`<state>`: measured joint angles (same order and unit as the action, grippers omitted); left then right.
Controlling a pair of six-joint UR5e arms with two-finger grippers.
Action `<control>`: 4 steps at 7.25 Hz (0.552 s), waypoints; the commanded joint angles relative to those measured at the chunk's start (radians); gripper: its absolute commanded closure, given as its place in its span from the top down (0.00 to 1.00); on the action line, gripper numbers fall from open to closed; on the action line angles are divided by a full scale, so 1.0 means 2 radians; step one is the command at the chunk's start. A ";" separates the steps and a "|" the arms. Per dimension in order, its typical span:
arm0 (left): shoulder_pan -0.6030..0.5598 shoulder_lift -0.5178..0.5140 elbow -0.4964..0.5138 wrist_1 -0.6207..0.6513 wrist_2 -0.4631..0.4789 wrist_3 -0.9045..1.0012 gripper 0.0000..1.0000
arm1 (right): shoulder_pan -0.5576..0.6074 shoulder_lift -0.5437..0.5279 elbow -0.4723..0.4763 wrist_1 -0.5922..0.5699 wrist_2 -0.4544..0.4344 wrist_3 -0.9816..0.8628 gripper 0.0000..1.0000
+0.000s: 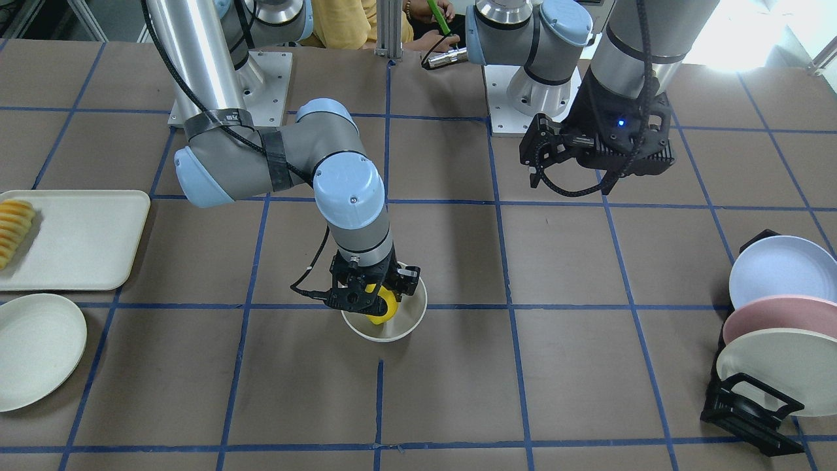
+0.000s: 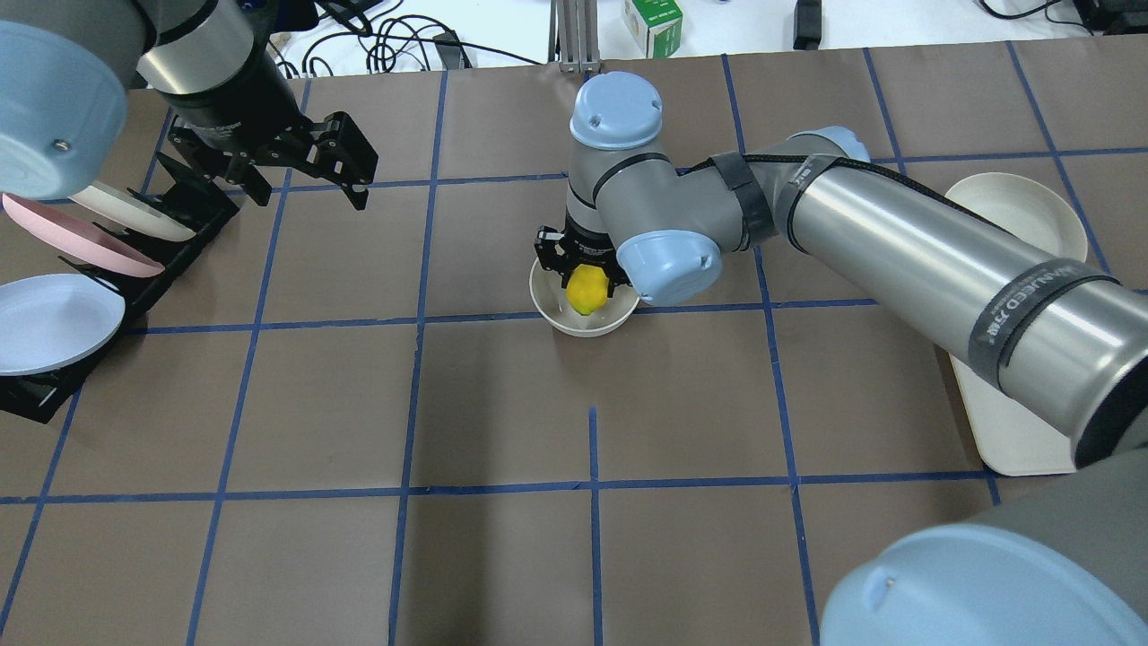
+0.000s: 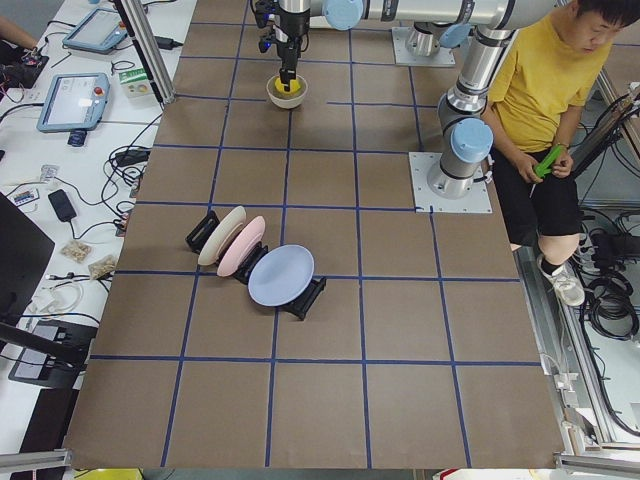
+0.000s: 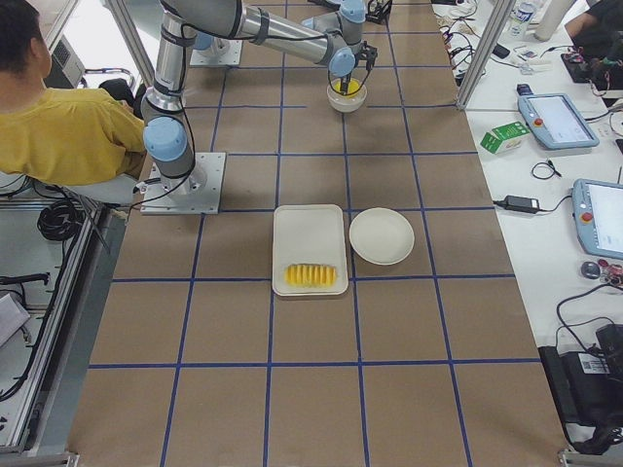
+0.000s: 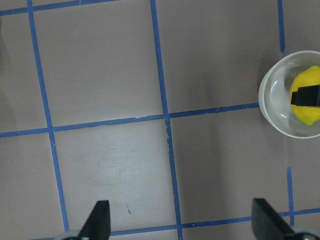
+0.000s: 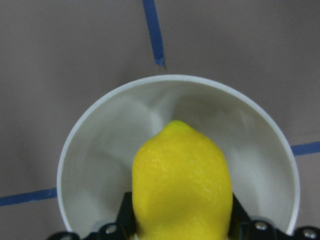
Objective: Place bowl and put lemon in it
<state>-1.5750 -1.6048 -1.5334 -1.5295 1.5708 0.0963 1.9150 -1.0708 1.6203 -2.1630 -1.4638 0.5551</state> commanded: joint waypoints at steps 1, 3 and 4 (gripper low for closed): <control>0.001 0.002 0.004 -0.001 -0.001 -0.002 1.00 | 0.000 0.014 0.000 -0.001 0.002 0.000 0.21; 0.001 0.000 0.001 -0.001 -0.002 -0.006 1.00 | 0.000 0.018 -0.002 0.000 0.003 0.000 0.52; 0.001 0.000 0.001 -0.001 -0.002 -0.007 1.00 | 0.000 0.018 -0.003 0.000 0.002 0.001 0.72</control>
<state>-1.5739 -1.6034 -1.5299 -1.5309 1.5677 0.0854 1.9158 -1.0381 1.6172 -2.1634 -1.4585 0.5556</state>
